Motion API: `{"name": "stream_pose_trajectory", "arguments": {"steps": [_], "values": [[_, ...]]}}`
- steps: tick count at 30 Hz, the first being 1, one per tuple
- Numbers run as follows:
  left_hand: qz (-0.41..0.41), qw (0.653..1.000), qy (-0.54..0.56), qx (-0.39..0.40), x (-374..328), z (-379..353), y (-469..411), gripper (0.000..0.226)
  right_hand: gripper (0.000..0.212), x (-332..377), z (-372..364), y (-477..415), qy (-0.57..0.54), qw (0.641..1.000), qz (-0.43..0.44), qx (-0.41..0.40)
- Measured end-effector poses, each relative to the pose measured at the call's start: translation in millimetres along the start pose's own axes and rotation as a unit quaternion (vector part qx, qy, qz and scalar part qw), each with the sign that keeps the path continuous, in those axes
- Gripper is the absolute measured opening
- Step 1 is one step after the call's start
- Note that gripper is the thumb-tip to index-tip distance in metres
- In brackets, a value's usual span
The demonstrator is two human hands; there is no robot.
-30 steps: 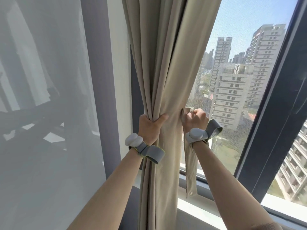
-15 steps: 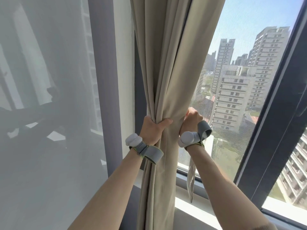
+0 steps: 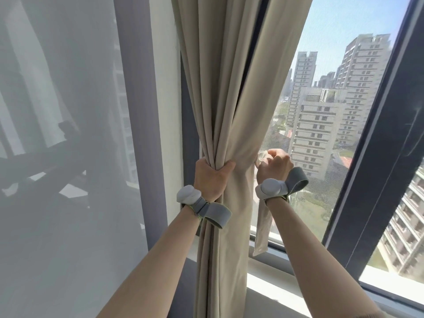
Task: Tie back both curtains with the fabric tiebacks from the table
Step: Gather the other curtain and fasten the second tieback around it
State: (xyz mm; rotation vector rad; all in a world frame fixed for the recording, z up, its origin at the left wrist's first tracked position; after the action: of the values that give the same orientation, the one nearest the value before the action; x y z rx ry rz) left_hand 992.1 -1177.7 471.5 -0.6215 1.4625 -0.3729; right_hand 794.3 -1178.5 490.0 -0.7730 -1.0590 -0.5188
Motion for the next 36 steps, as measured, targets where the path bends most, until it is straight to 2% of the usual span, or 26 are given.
{"name": "stream_pose_trajectory", "arguments": {"steps": [3, 8, 12, 14, 17, 19, 21, 23, 25, 27, 28, 30, 32, 34, 36], "values": [[-0.009, 1.000, 0.004, 0.001, -1, 0, -1, 0.028, 0.016, 2, 7, 0, -0.042, 0.998, 0.034, -0.038], [-0.014, 1.000, 0.026, -0.004, -2, 2, -3, 0.013, 0.007, 3, -1, -4, -0.019, 0.995, 0.076, -0.055], [-0.010, 0.999, 0.045, 0.007, 2, 4, -4, 0.016, 0.038, -3, -3, -4, 0.024, 0.993, 0.053, -0.103], [-0.009, 0.998, 0.053, 0.011, 1, 4, -4, 0.016, 0.040, -5, -3, -5, 0.031, 0.993, 0.055, -0.103], [0.001, 0.998, 0.066, 0.022, 1, 3, -6, 0.025, 0.025, -5, -11, -5, 0.044, 0.996, 0.064, -0.042], [0.005, 0.997, 0.075, 0.033, 1, 1, -7, 0.018, 0.019, 0, -18, 1, 0.013, 0.997, 0.079, 0.024], [0.009, 0.995, 0.092, 0.045, 1, 1, -8, 0.009, 0.031, 10, -21, 6, 0.017, 0.991, 0.117, 0.056], [0.017, 0.992, 0.108, 0.061, 3, 1, -10, 0.013, 0.049, 21, -25, 11, 0.017, 0.983, 0.149, 0.103], [0.030, 0.990, 0.114, 0.072, 5, 1, -12, 0.021, 0.046, 26, -29, 15, -0.056, 0.974, 0.136, 0.170], [0.045, 0.990, 0.108, 0.079, 7, 0, -14, 0.034, 0.032, 29, -28, 20, -0.072, 0.971, 0.144, 0.176], [0.050, 0.990, 0.101, 0.083, 8, -1, -14, 0.039, 0.031, 29, -28, 22, -0.077, 0.968, 0.161, 0.176], [0.050, 0.993, 0.071, 0.084, 8, -2, -13, 0.043, 0.033, 29, -30, 24, -0.085, 0.959, 0.194, 0.191], [0.042, 0.996, 0.028, 0.073, 5, -1, -13, 0.041, 0.021, 27, -29, 20, -0.075, 0.963, 0.171, 0.195], [0.027, 0.998, 0.006, 0.057, 3, 0, -12, 0.034, 0.033, 23, -30, 11, -0.060, 0.962, 0.162, 0.212], [0.015, 0.999, 0.006, 0.044, 4, -1, -11, 0.026, 0.039, 20, -29, 5, 0.013, 0.963, 0.171, 0.209]]}}
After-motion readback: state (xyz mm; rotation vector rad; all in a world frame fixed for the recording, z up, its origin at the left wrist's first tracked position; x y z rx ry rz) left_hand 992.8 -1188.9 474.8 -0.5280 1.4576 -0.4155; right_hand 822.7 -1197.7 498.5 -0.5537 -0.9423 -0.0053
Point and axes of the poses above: each hand's wrist, its own y-axis away from the middle knuckle, its own z-axis out of the back of the hand, x = y × z, the point moved 6 cm from there along -y, towards the middle knuckle, and after that the axes turned 11 degrees about -z, right-handed, at the moved point
